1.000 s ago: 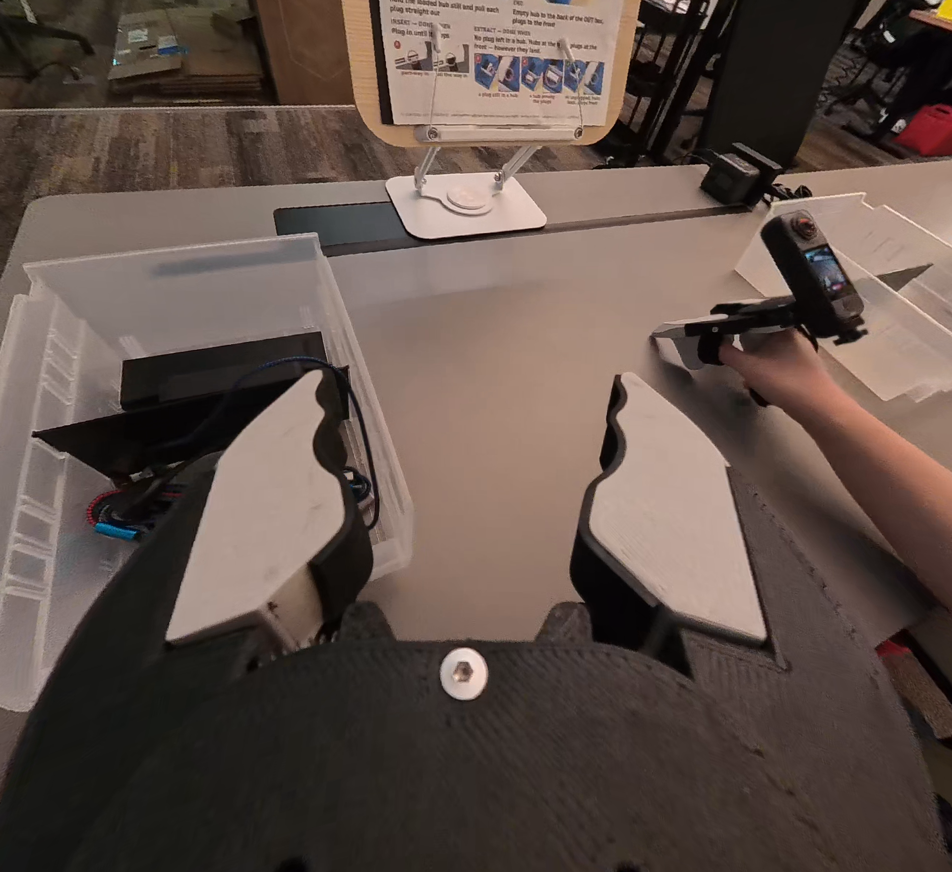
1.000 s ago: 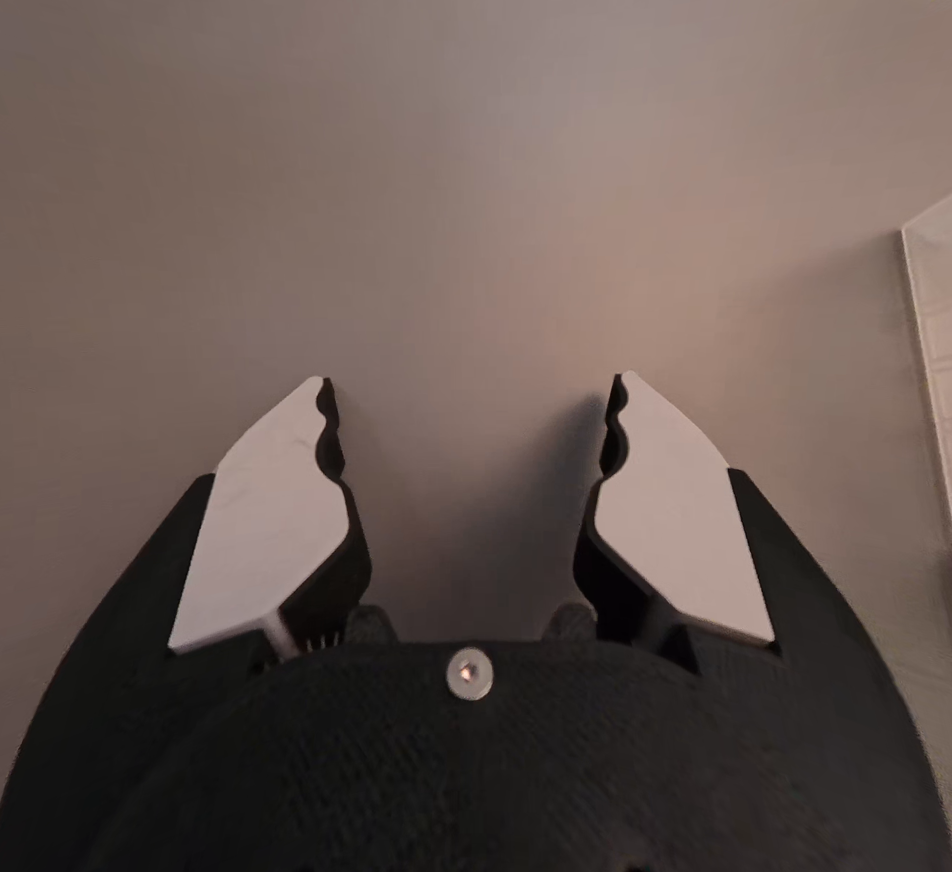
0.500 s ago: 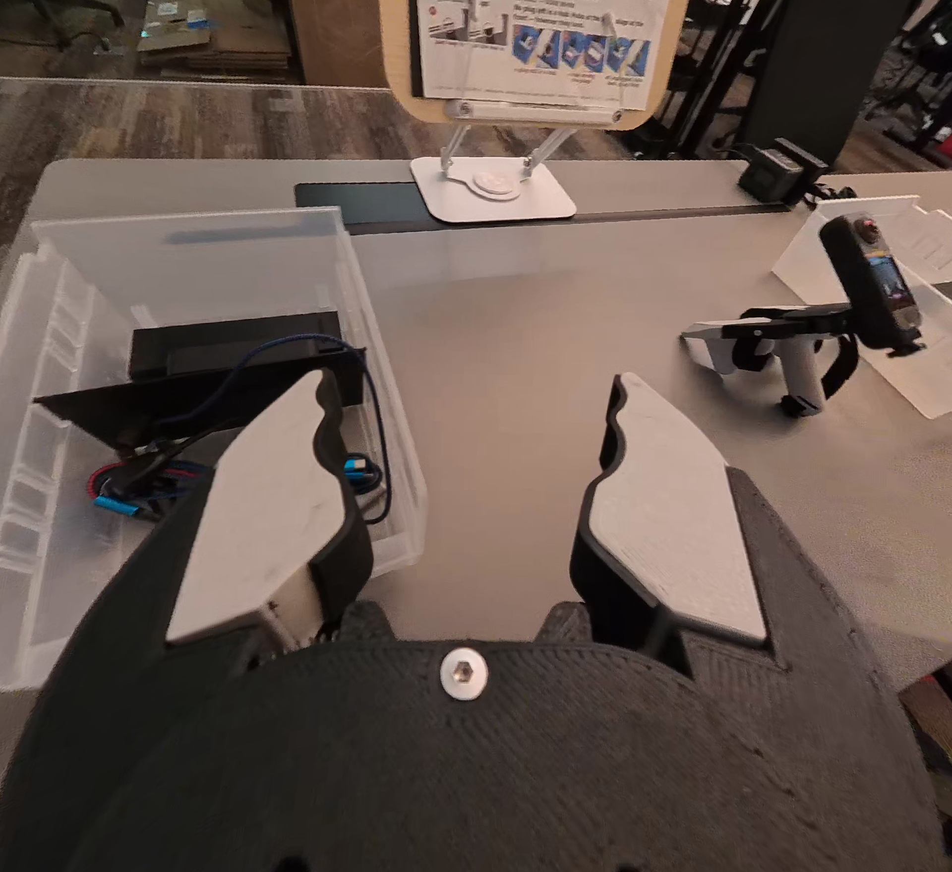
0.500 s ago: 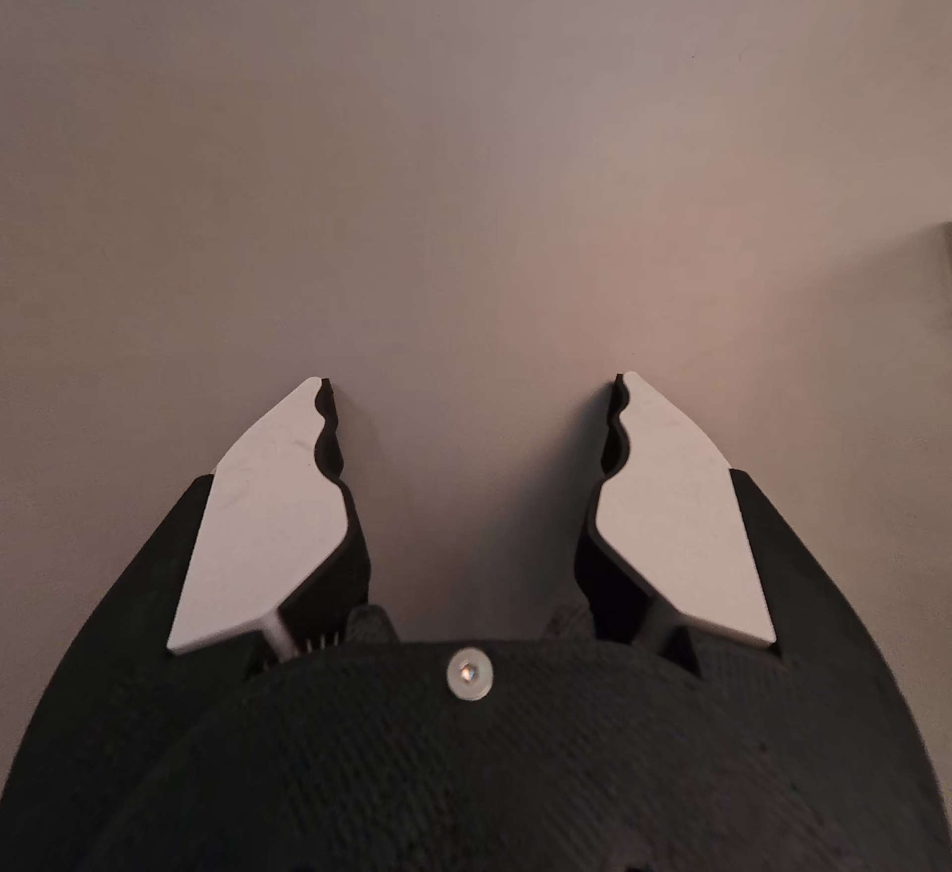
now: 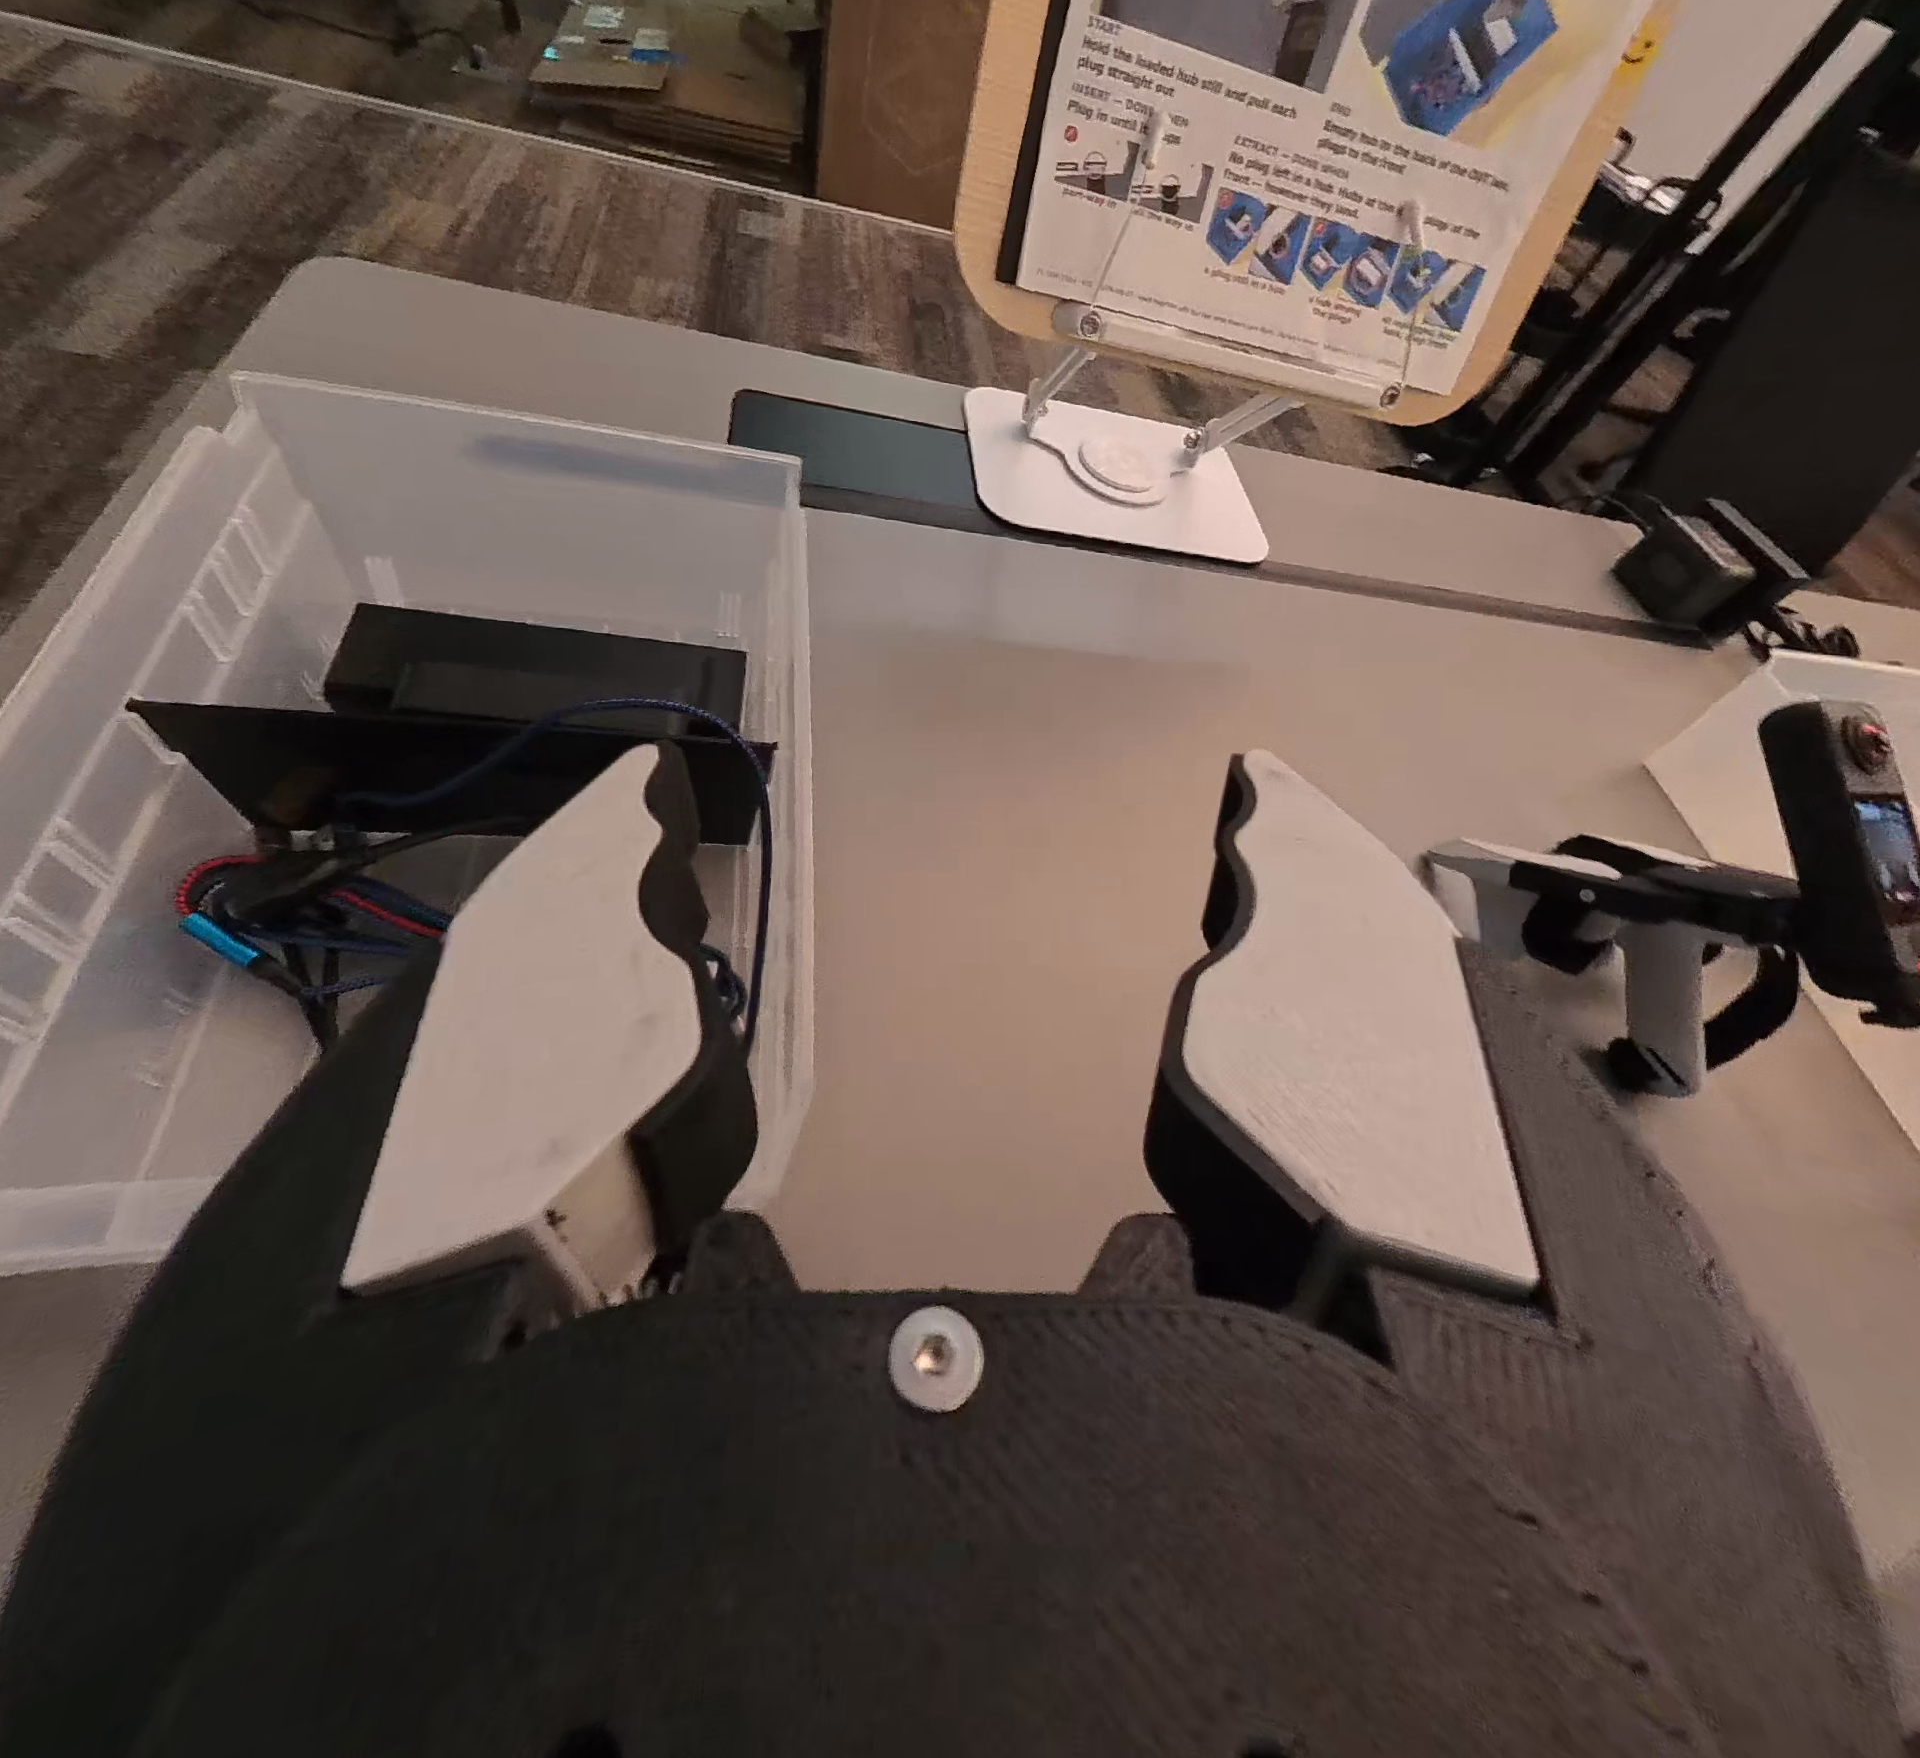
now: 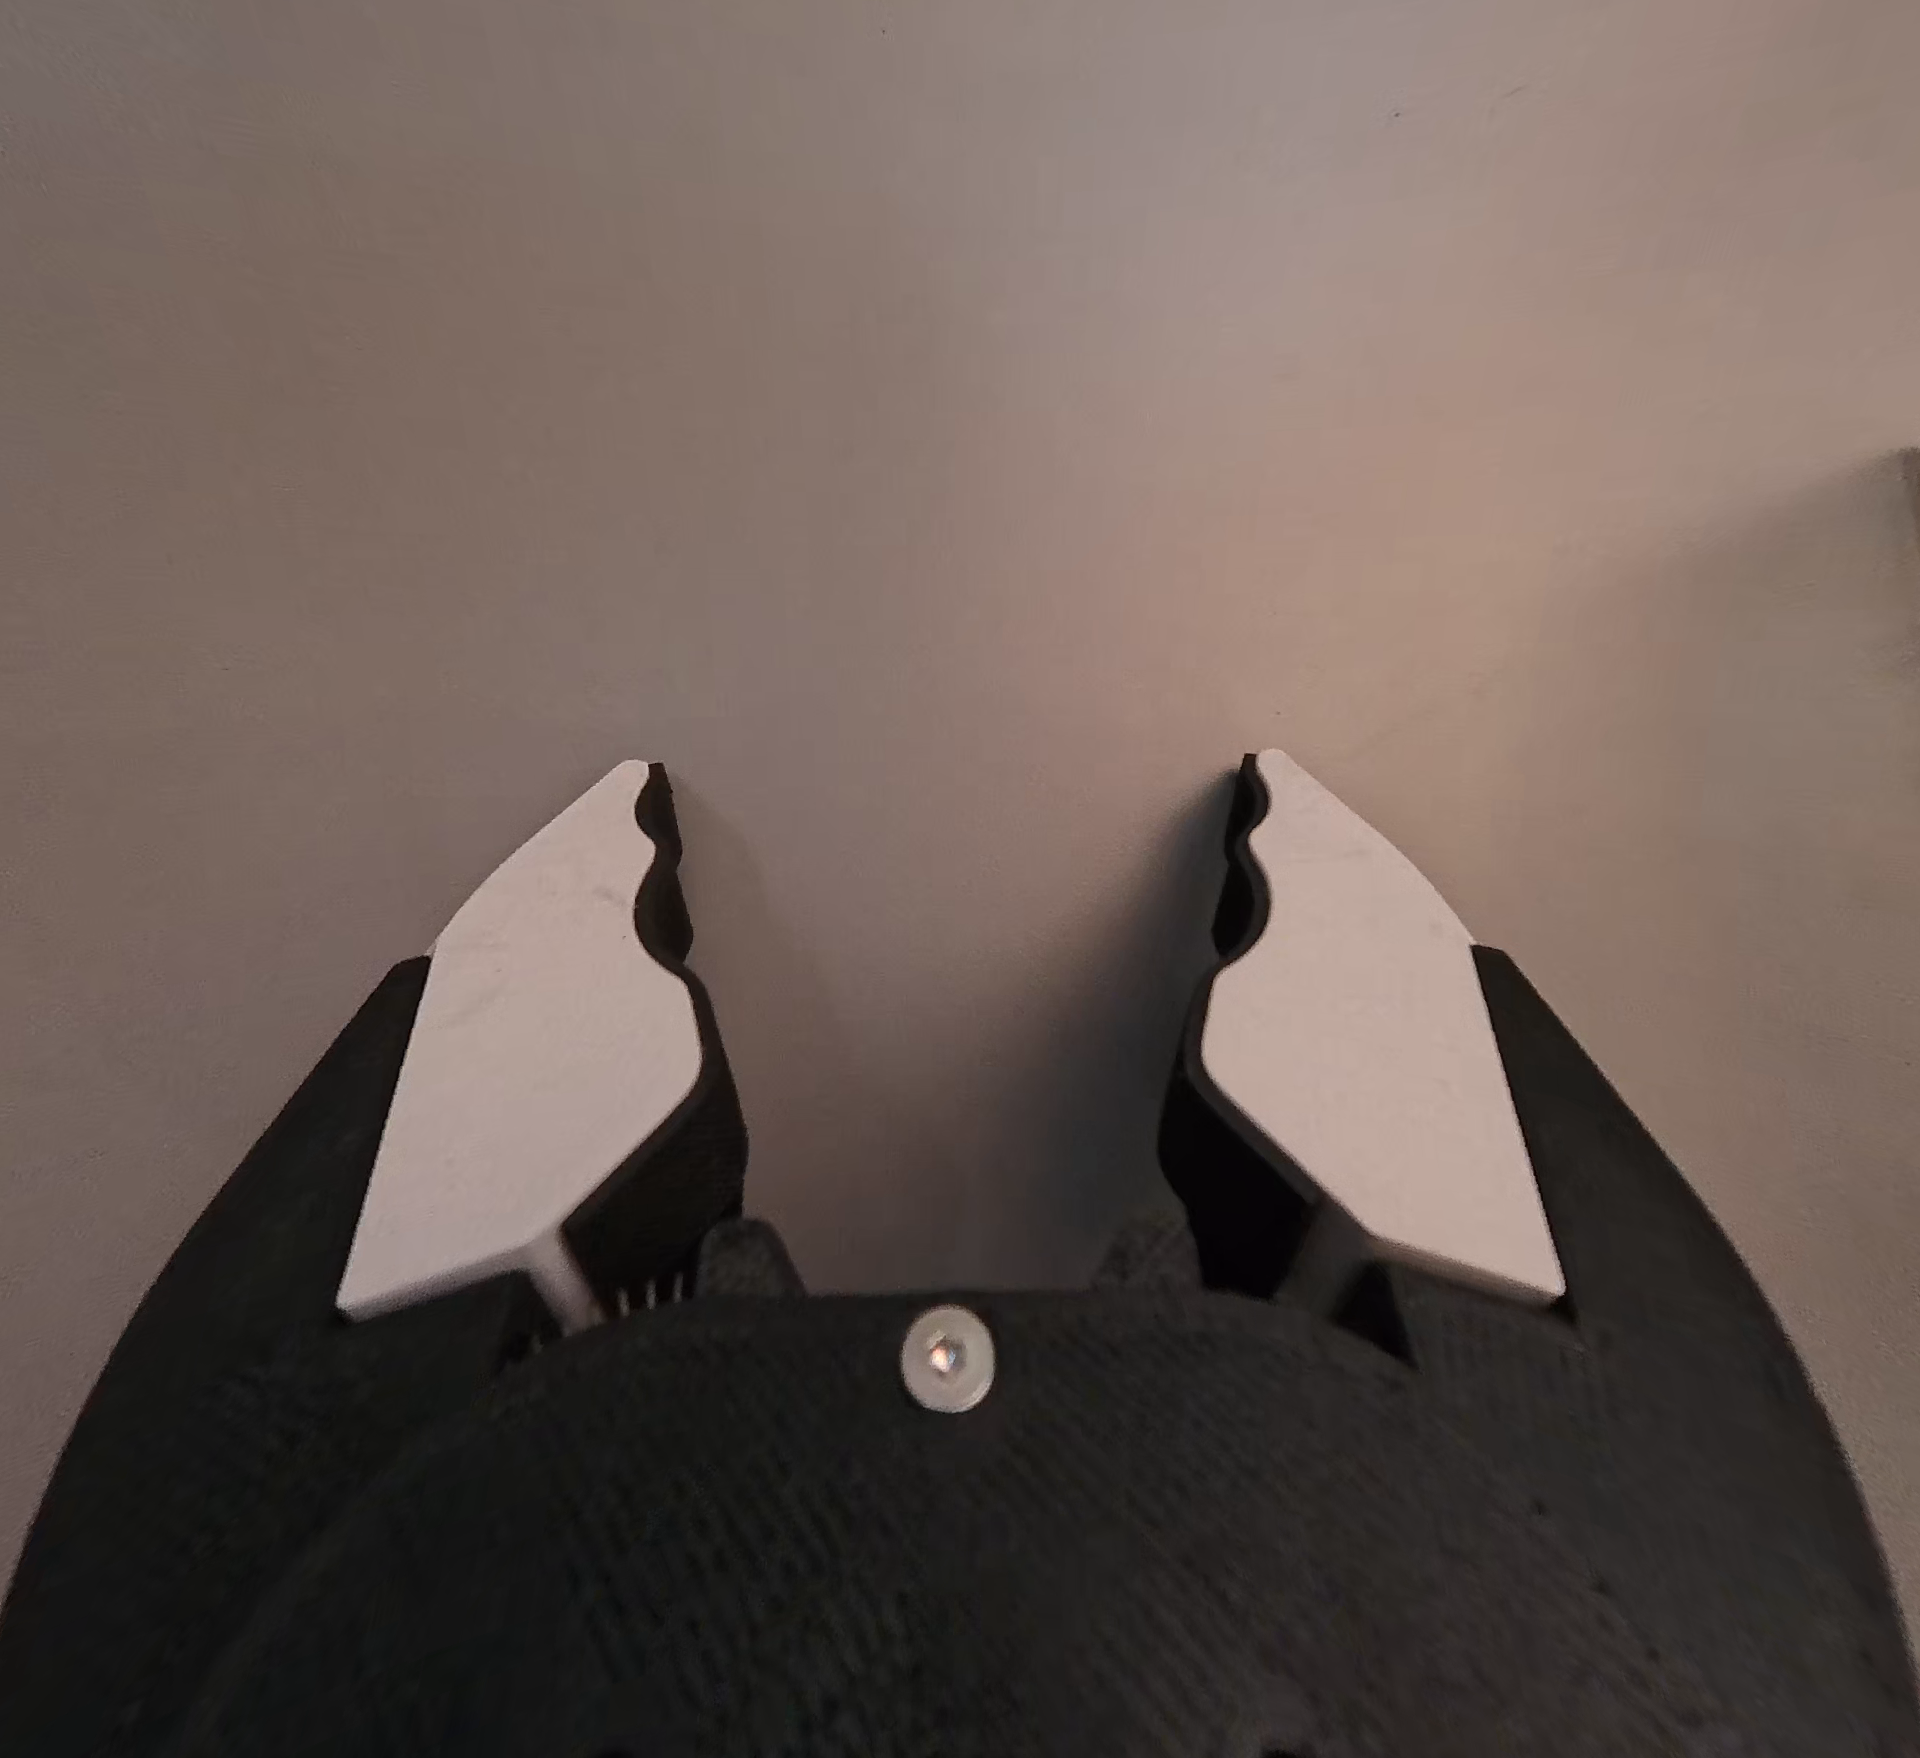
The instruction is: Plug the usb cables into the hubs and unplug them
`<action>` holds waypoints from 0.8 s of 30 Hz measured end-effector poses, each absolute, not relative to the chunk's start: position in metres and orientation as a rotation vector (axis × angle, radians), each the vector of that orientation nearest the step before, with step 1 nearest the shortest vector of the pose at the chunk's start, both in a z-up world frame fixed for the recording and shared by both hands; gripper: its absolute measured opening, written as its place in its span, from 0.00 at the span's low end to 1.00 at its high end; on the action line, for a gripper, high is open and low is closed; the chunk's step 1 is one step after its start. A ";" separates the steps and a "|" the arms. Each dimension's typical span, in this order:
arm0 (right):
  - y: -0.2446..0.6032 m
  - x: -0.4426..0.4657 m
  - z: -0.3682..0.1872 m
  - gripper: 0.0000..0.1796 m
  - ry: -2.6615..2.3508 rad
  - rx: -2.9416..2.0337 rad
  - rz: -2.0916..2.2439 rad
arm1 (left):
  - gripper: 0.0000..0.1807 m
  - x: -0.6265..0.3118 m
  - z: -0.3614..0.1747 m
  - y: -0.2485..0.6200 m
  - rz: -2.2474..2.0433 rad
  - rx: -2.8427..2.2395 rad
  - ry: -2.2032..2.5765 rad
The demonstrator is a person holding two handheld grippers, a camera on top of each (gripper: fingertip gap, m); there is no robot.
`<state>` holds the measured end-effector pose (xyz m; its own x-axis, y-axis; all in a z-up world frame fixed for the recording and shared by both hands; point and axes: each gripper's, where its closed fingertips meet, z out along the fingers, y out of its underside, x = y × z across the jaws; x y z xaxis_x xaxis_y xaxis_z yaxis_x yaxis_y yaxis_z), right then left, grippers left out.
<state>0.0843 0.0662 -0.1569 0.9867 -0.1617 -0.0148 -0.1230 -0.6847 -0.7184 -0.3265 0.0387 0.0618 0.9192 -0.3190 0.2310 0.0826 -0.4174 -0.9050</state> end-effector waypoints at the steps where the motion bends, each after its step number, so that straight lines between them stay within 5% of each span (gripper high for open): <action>1: 0.066 0.084 -0.157 0.56 0.197 -2.332 -0.063 | 0.52 -0.326 0.061 0.040 -0.437 -1.955 0.158; 24: 0.066 0.085 -0.157 0.56 0.197 -2.332 -0.063 | 0.49 -0.308 0.057 0.035 -0.493 -1.990 0.118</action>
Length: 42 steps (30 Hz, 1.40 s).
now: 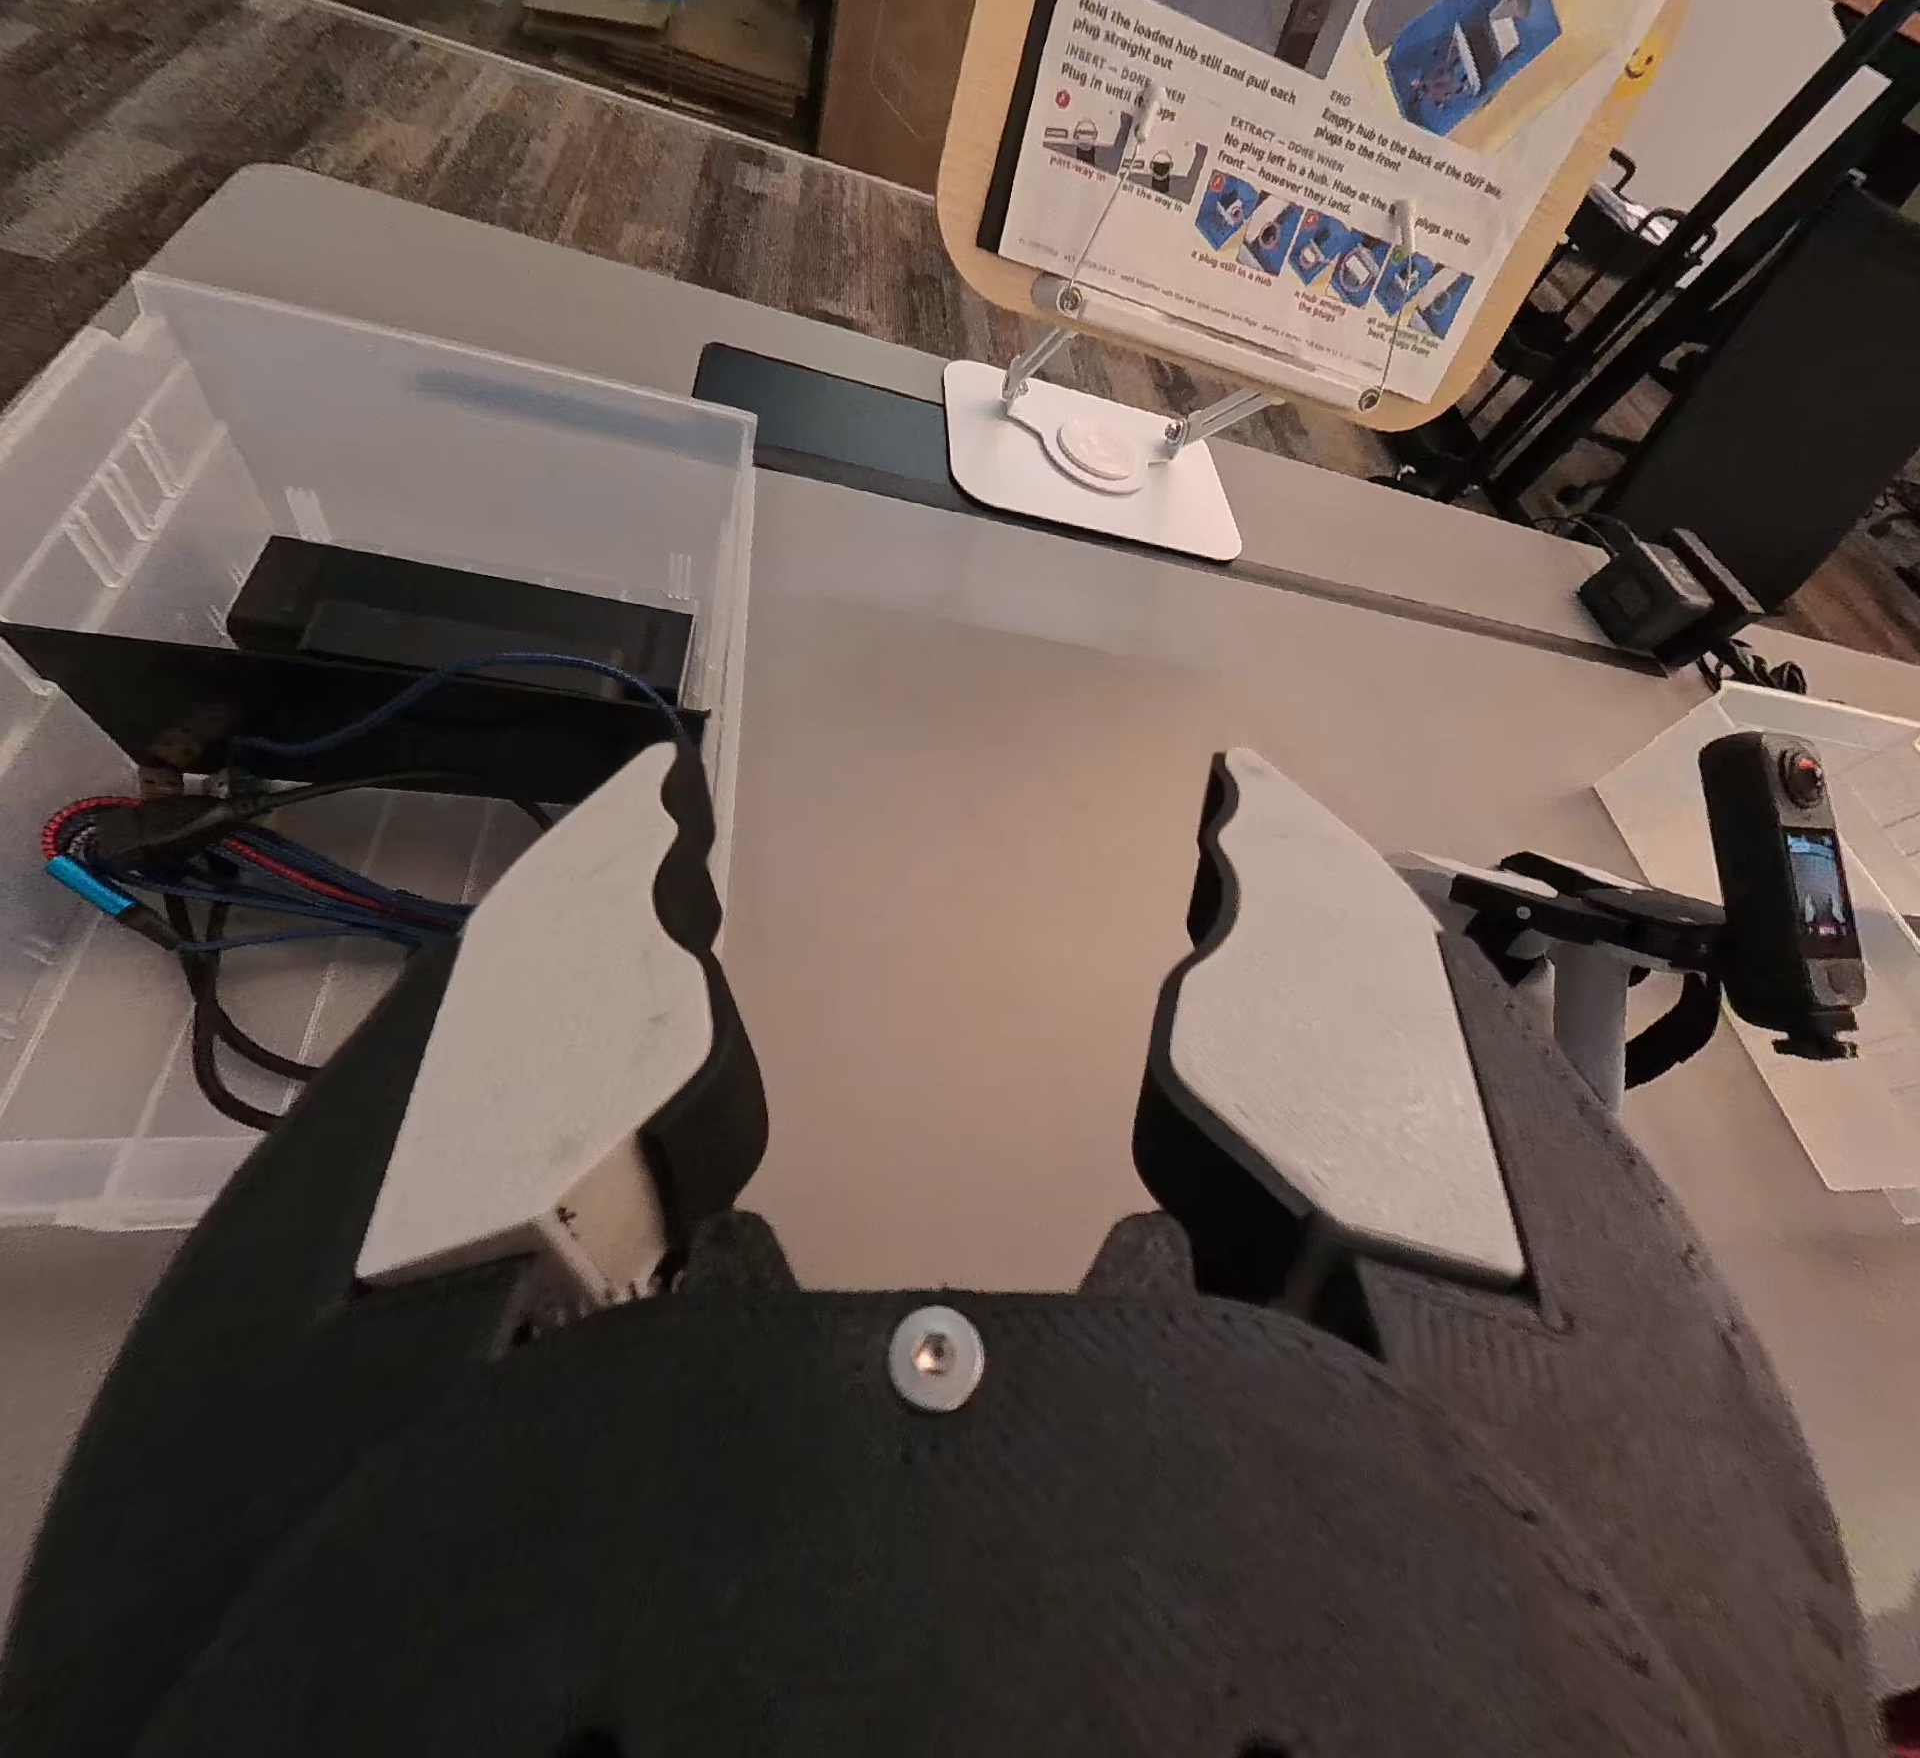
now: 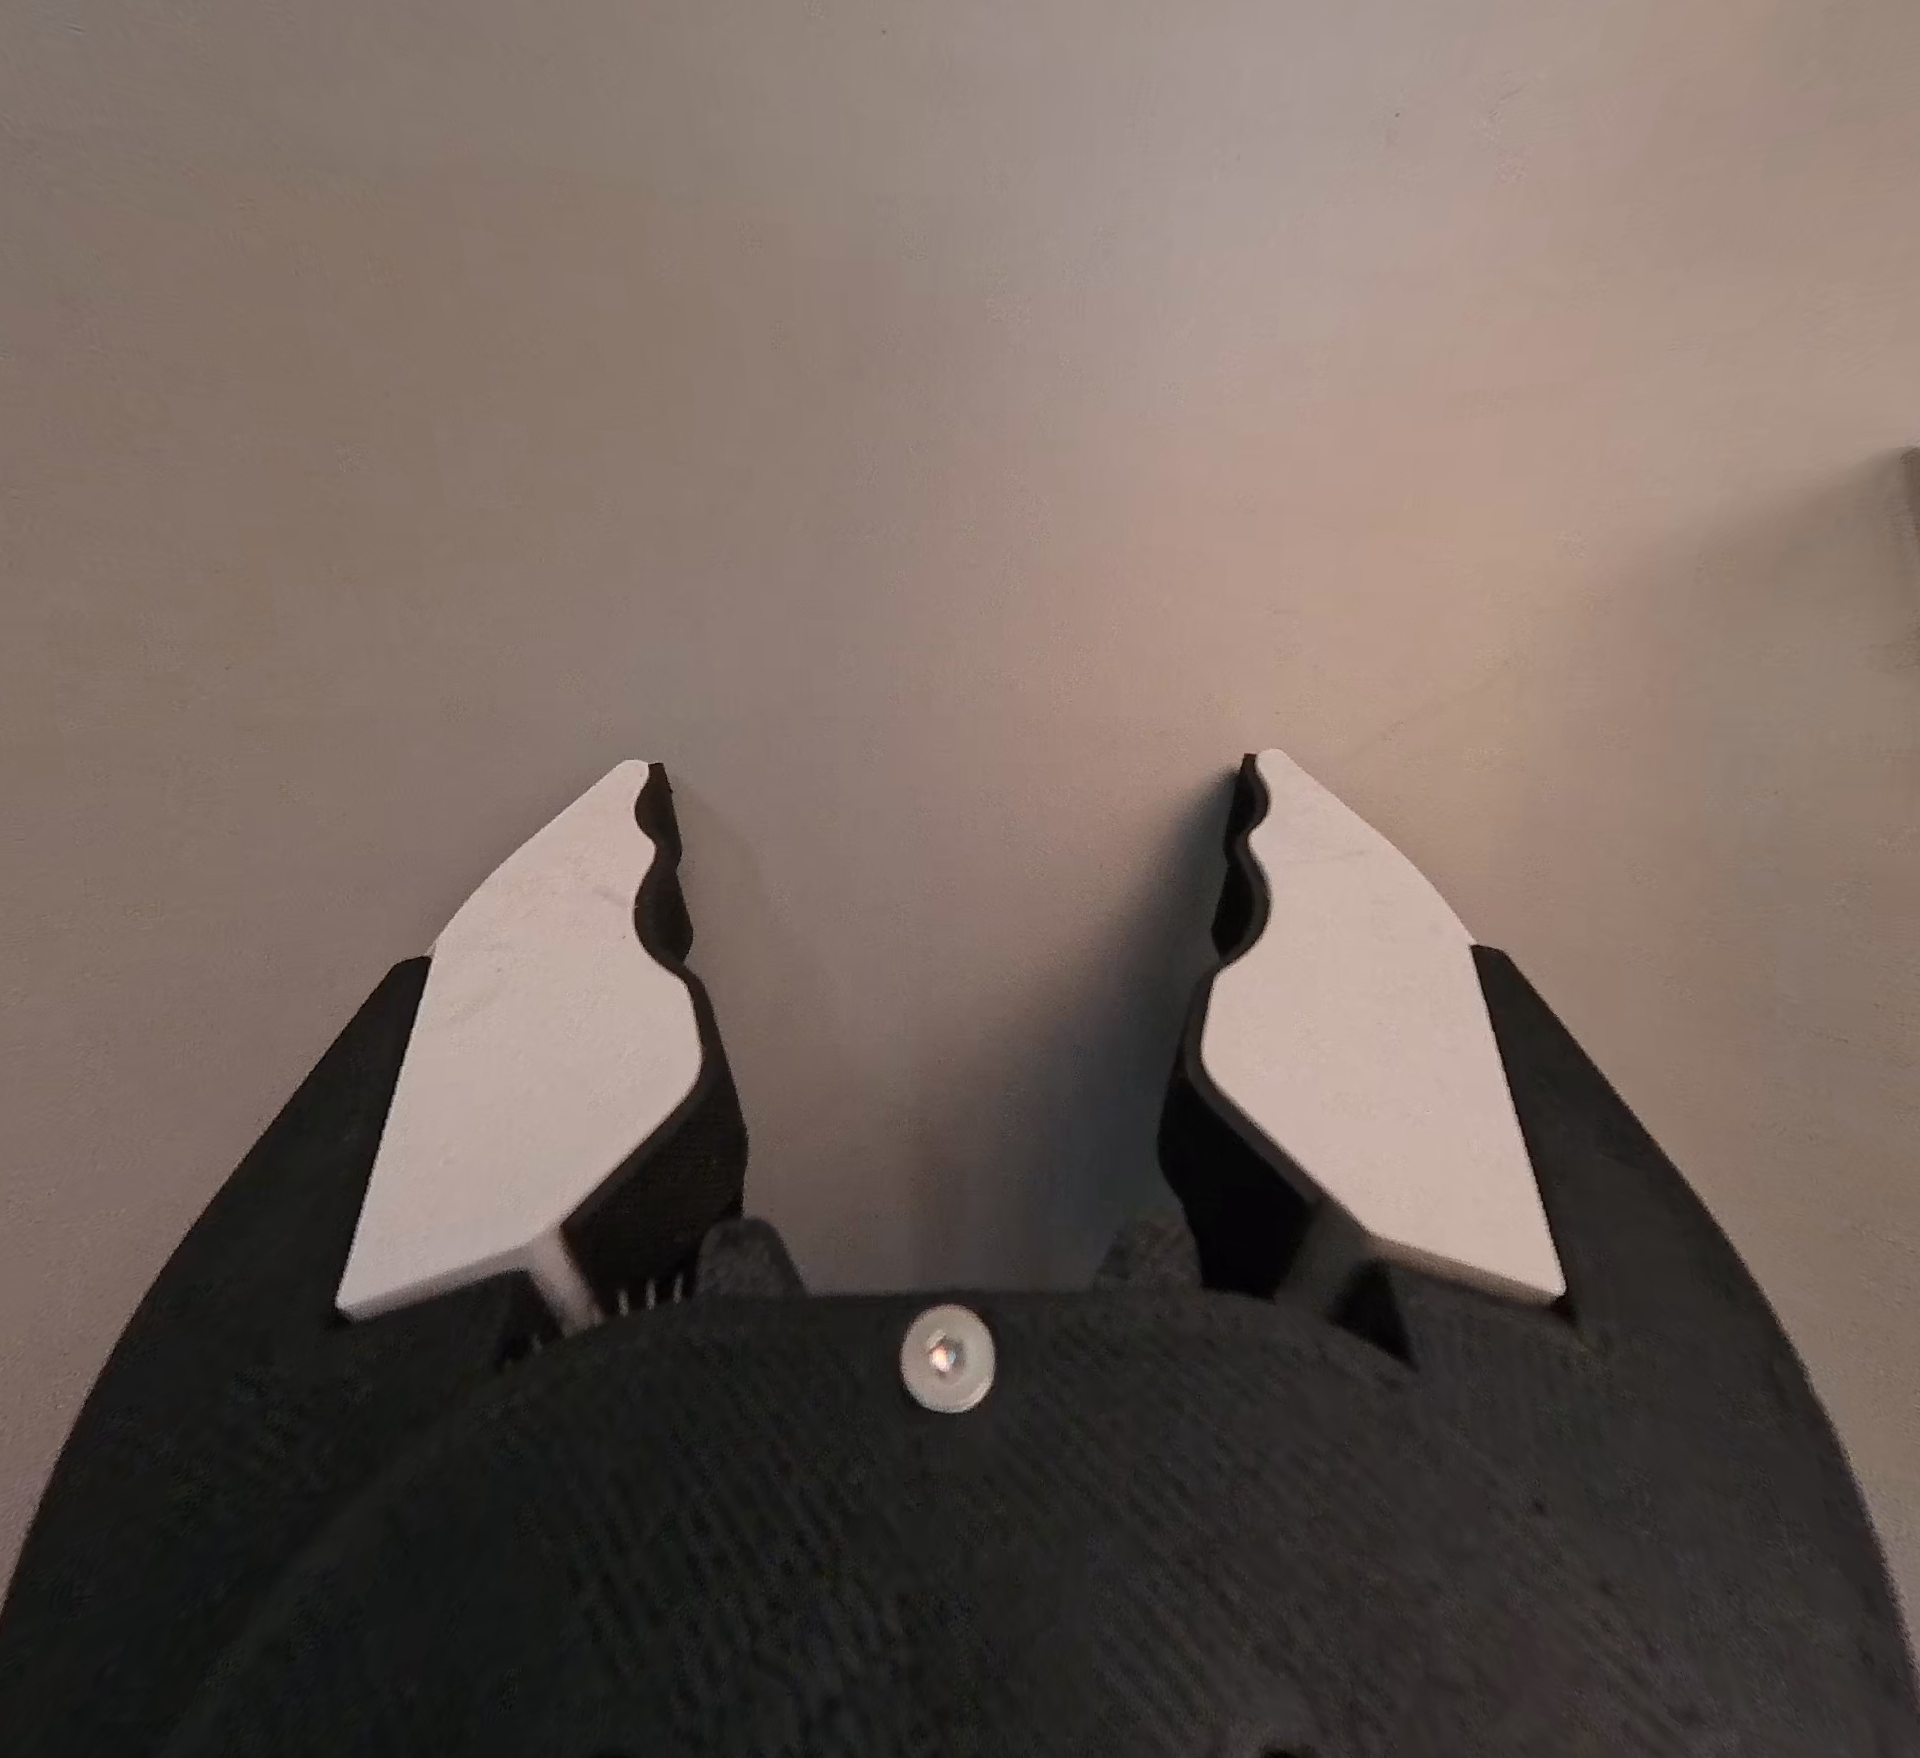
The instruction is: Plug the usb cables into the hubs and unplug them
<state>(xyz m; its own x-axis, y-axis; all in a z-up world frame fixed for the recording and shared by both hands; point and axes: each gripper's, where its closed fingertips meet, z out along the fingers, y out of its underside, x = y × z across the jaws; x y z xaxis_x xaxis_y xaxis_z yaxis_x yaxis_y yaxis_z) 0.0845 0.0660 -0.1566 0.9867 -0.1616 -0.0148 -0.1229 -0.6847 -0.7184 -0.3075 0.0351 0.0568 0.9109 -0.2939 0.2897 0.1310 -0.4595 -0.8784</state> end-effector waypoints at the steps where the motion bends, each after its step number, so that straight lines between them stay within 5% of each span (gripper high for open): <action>1: 0.066 0.085 -0.157 0.56 0.197 -2.332 -0.063 | 0.49 -0.306 0.056 0.035 -0.485 -1.997 0.126; 42: 0.066 0.085 -0.156 0.56 0.197 -2.333 -0.063 | 0.46 -0.263 0.088 0.042 -0.704 -1.944 0.133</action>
